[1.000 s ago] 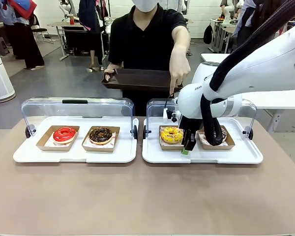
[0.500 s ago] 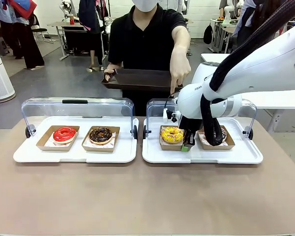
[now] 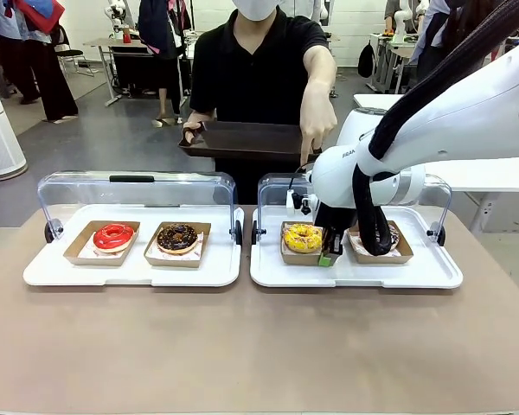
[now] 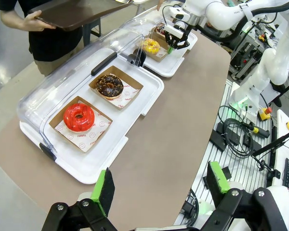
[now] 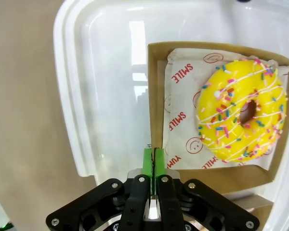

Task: Provide the desired donut to the person.
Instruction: Pick up and lift the Paper togo box containing the Donut pointed at by the person.

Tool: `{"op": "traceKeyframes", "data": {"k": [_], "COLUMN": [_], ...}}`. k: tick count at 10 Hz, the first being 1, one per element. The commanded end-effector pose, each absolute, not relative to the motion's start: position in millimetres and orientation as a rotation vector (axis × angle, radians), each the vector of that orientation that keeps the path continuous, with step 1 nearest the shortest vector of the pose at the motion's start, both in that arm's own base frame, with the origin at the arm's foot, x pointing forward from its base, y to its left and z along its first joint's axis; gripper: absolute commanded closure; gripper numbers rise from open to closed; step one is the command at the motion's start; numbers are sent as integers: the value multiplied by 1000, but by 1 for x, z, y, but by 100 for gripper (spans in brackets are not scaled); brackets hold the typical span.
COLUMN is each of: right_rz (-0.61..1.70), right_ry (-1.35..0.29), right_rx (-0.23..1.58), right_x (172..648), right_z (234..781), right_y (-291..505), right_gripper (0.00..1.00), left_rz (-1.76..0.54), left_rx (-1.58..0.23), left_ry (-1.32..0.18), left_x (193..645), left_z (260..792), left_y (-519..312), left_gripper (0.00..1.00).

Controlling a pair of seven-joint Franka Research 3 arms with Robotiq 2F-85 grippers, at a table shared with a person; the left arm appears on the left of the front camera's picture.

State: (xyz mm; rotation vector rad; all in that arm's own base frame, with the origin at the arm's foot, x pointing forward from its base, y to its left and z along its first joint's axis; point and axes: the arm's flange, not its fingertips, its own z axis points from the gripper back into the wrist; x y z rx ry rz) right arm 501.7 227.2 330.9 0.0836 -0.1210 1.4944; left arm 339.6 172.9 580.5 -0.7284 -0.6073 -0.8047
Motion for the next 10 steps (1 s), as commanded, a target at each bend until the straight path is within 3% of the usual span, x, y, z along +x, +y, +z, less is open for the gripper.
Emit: {"op": "traceKeyframes", "data": {"k": [1, 6, 10], "right_rz": [1496, 1466, 1464], "right_ry": [-69, -48, -139], "right_rx": [61, 52, 24], "right_x": [478, 412, 401], "right_z": [366, 489, 595], "right_y": [235, 255, 289], "right_gripper": [100, 100, 100], "left_rz": [-809, -809, -809], "left_rx": [-730, -730, -730], "left_ry": [-613, -613, -613], "left_x": [339, 339, 339], "left_z": [581, 581, 581], "left_y": [173, 173, 173], "left_gripper": [0, 0, 0]}}
